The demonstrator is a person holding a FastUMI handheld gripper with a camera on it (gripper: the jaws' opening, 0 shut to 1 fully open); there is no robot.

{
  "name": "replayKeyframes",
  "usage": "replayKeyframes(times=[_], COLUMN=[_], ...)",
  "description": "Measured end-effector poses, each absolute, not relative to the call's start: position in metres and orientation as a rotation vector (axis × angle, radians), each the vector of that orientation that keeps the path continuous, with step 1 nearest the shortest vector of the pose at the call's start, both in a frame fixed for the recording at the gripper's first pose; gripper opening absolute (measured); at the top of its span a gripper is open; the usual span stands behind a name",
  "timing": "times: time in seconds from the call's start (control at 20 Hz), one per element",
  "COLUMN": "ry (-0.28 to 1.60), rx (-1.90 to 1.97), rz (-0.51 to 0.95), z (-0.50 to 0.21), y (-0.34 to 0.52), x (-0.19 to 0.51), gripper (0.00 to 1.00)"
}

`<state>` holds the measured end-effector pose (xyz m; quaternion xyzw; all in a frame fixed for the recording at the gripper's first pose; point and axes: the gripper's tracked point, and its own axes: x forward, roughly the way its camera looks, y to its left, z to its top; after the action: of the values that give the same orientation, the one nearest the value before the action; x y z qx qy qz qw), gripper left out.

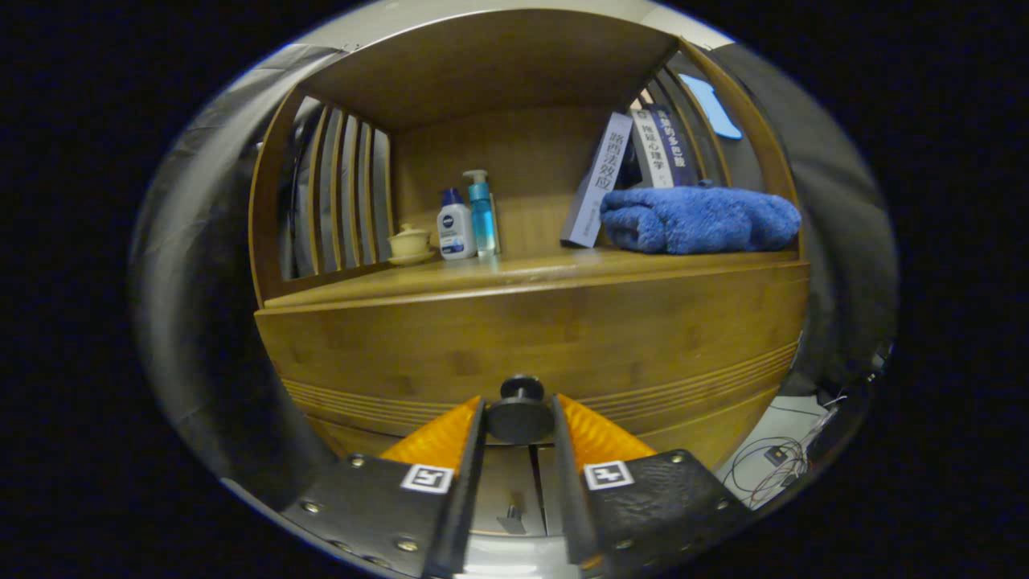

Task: Pull open the drawer, take out the items inside it, and place them on the countertop above the cabinet.

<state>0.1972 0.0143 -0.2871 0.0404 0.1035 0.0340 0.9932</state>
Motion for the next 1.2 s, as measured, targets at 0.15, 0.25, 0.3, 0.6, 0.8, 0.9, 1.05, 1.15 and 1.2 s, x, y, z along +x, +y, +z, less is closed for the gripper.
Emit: replayKeyframes(times=[0.15,0.25,0.3,0.6,0.8,0.9,1.05,1.15,1.2], ry=[0.170,0.162,0.161,0.195,0.210,0.191,0.213,0.222,0.222], rx=[0.004,0.045,0.073,0.014,0.055,0.028,0.093,0.089,0.075], rz=[0.021,-0.018,-0.009,0.067,0.041,0.040,0.063,0.055,0.053], z=[-0.283,-0.283,-0.285,-0.289,-0.288,-0.285,-0.286,-0.284,-0.282], y=[0.013,0.014,0.016,0.015,0.016,0.015,0.012,0.009,0.008], x=[0.199,0.203,0.204,0.192,0.157,0.135,0.100,0.083,0.076], gripper=[0.44,0.44,0.44,0.32,0.26,0.26,0.26,0.26,0.26])
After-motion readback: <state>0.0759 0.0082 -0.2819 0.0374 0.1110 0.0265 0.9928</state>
